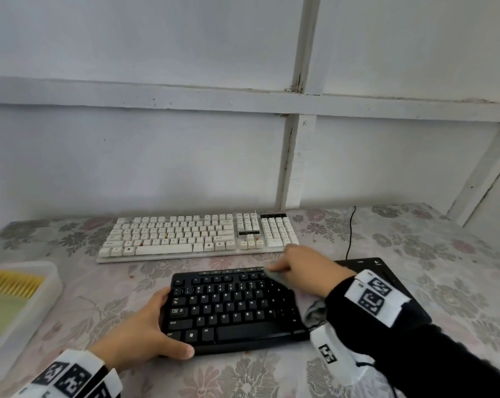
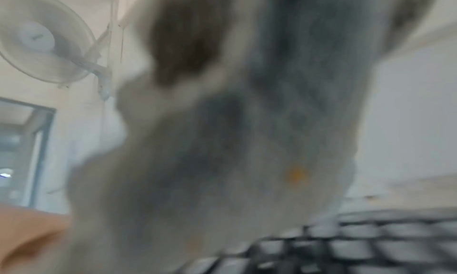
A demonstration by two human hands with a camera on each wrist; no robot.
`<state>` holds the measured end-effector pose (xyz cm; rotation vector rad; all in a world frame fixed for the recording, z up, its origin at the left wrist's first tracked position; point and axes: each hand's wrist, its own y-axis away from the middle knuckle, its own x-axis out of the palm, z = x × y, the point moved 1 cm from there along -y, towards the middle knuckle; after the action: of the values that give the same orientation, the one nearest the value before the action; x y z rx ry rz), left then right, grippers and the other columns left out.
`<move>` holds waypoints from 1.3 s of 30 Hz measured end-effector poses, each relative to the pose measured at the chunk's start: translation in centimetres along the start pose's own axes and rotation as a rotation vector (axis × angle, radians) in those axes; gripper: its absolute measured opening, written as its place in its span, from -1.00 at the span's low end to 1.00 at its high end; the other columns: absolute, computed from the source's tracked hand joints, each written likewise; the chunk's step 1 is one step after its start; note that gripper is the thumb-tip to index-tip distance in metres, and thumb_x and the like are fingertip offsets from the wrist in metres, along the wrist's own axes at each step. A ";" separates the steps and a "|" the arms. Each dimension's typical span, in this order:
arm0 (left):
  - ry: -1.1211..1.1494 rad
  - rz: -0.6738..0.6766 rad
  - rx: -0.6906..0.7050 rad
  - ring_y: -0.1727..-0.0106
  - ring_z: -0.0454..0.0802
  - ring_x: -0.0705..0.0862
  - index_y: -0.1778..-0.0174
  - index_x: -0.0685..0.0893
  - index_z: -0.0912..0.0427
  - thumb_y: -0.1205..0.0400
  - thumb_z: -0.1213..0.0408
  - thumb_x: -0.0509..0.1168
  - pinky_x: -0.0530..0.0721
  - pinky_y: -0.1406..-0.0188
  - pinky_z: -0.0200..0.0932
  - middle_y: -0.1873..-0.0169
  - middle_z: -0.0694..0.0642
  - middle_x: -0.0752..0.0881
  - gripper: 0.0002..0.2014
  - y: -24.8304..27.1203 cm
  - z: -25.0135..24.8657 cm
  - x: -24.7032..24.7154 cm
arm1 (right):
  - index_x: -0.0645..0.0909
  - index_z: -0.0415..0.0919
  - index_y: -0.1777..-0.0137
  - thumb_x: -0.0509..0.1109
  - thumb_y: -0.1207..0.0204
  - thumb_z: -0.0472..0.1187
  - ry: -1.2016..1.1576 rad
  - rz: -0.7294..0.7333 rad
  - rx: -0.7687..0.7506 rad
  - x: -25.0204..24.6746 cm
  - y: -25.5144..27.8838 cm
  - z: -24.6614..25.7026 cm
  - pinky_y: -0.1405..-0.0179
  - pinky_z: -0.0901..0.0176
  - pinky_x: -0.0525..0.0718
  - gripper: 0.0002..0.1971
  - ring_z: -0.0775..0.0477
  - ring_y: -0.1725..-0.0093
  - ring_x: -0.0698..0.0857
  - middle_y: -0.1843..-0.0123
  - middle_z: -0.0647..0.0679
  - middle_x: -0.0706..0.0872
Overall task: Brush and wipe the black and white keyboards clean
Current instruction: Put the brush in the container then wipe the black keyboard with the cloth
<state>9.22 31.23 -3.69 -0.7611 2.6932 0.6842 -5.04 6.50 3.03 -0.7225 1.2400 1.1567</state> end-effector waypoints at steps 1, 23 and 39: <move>0.002 0.004 0.000 -0.12 -0.21 0.67 -0.50 0.19 -0.12 0.19 0.12 0.74 0.59 -0.06 -0.28 -0.16 -0.24 0.61 0.31 0.0 0.0 0.0 | 0.72 -0.22 -0.08 0.19 -0.68 0.01 -0.022 0.030 -0.071 0.4 -0.5 1.6 0.24 0.52 0.33 -0.64 0.16 0.25 0.54 0.17 0.06 0.59; -0.004 0.010 0.039 -0.18 -0.24 0.63 -0.53 0.17 -0.09 0.33 -0.06 0.72 0.57 -0.22 -0.22 -0.20 -0.30 0.55 0.44 -0.1 0.4 -0.1 | 0.69 -0.20 0.04 0.23 -0.62 -0.08 0.176 -0.184 0.203 0.7 2.9 -9.0 0.41 0.35 0.26 -0.74 -0.04 0.25 0.45 0.26 0.07 0.32; 0.033 0.022 0.050 -0.14 -0.28 0.63 -0.40 0.21 -0.18 0.37 -0.06 0.71 0.56 -0.02 -0.34 -0.16 -0.29 0.56 0.35 -0.2 0.4 0.0 | 0.63 -0.10 0.11 0.17 -0.59 0.23 0.090 -0.203 0.472 0.9 6.9 -17.3 0.39 0.31 0.28 -0.58 0.17 0.31 0.48 0.27 0.08 0.51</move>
<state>9.39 31.31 -4.08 -0.7372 2.7414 0.6117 -17.42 -6.93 -0.76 -0.5302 1.4124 0.6353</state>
